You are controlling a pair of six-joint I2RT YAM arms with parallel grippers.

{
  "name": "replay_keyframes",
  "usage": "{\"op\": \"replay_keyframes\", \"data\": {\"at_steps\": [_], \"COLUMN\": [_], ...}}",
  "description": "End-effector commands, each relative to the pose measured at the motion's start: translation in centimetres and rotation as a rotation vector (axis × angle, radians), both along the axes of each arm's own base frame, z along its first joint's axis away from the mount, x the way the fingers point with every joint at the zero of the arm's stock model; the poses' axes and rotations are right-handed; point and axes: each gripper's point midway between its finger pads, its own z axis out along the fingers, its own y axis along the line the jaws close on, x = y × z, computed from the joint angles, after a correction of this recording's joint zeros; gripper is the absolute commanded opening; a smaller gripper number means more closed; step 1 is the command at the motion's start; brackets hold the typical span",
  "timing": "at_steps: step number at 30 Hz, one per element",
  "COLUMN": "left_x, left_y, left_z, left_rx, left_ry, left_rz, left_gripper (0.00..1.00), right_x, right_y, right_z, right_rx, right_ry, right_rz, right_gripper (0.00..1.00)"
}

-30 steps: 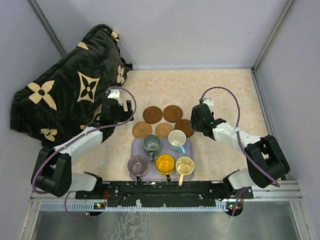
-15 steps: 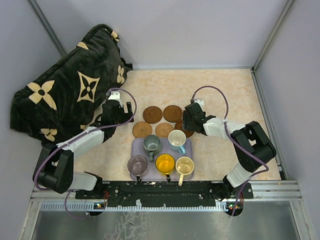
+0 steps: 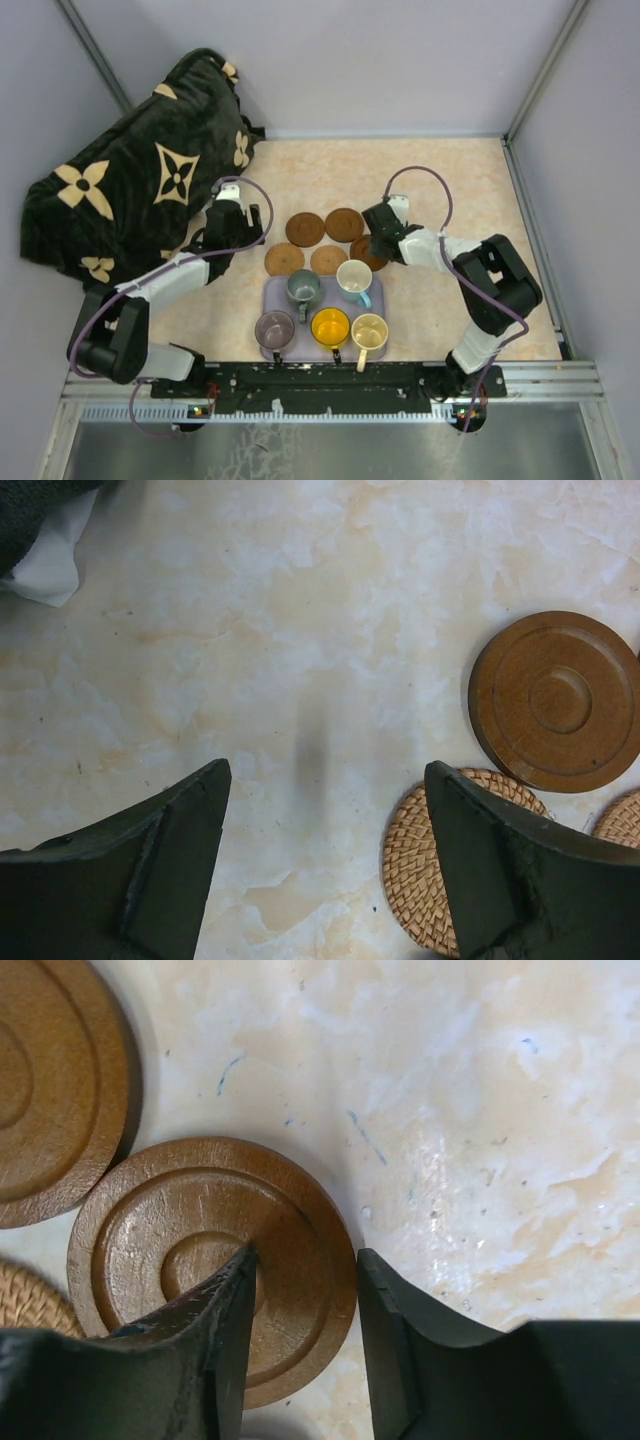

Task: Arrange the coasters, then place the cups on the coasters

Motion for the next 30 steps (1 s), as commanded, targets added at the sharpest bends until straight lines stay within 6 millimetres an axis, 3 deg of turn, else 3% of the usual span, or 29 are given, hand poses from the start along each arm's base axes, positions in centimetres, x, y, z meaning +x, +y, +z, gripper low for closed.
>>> {"op": "replay_keyframes", "data": {"at_steps": [1, 9, 17, 30], "left_x": [0.6, 0.4, 0.4, 0.5], "left_y": [0.0, 0.7, 0.7, 1.0], "left_z": [0.4, 0.5, 0.0, -0.2], "left_rx": [0.003, 0.027, 0.03, 0.053], "left_ry": [-0.014, -0.013, -0.002, 0.001], "left_rz": [0.02, 0.04, 0.04, 0.05], "left_gripper": [0.8, 0.65, 0.65, 0.64], "right_x": [-1.5, -0.2, 1.7, 4.3], "right_y": [-4.7, -8.6, -12.5, -15.2], "right_z": [-1.4, -0.7, 0.1, 1.1], "right_rx": [-0.209, -0.165, -0.162, -0.202], "right_ry": [0.078, 0.083, 0.058, 0.036], "right_rz": [-0.139, -0.316, -0.415, -0.476], "right_gripper": [0.38, 0.32, 0.36, 0.41]}}
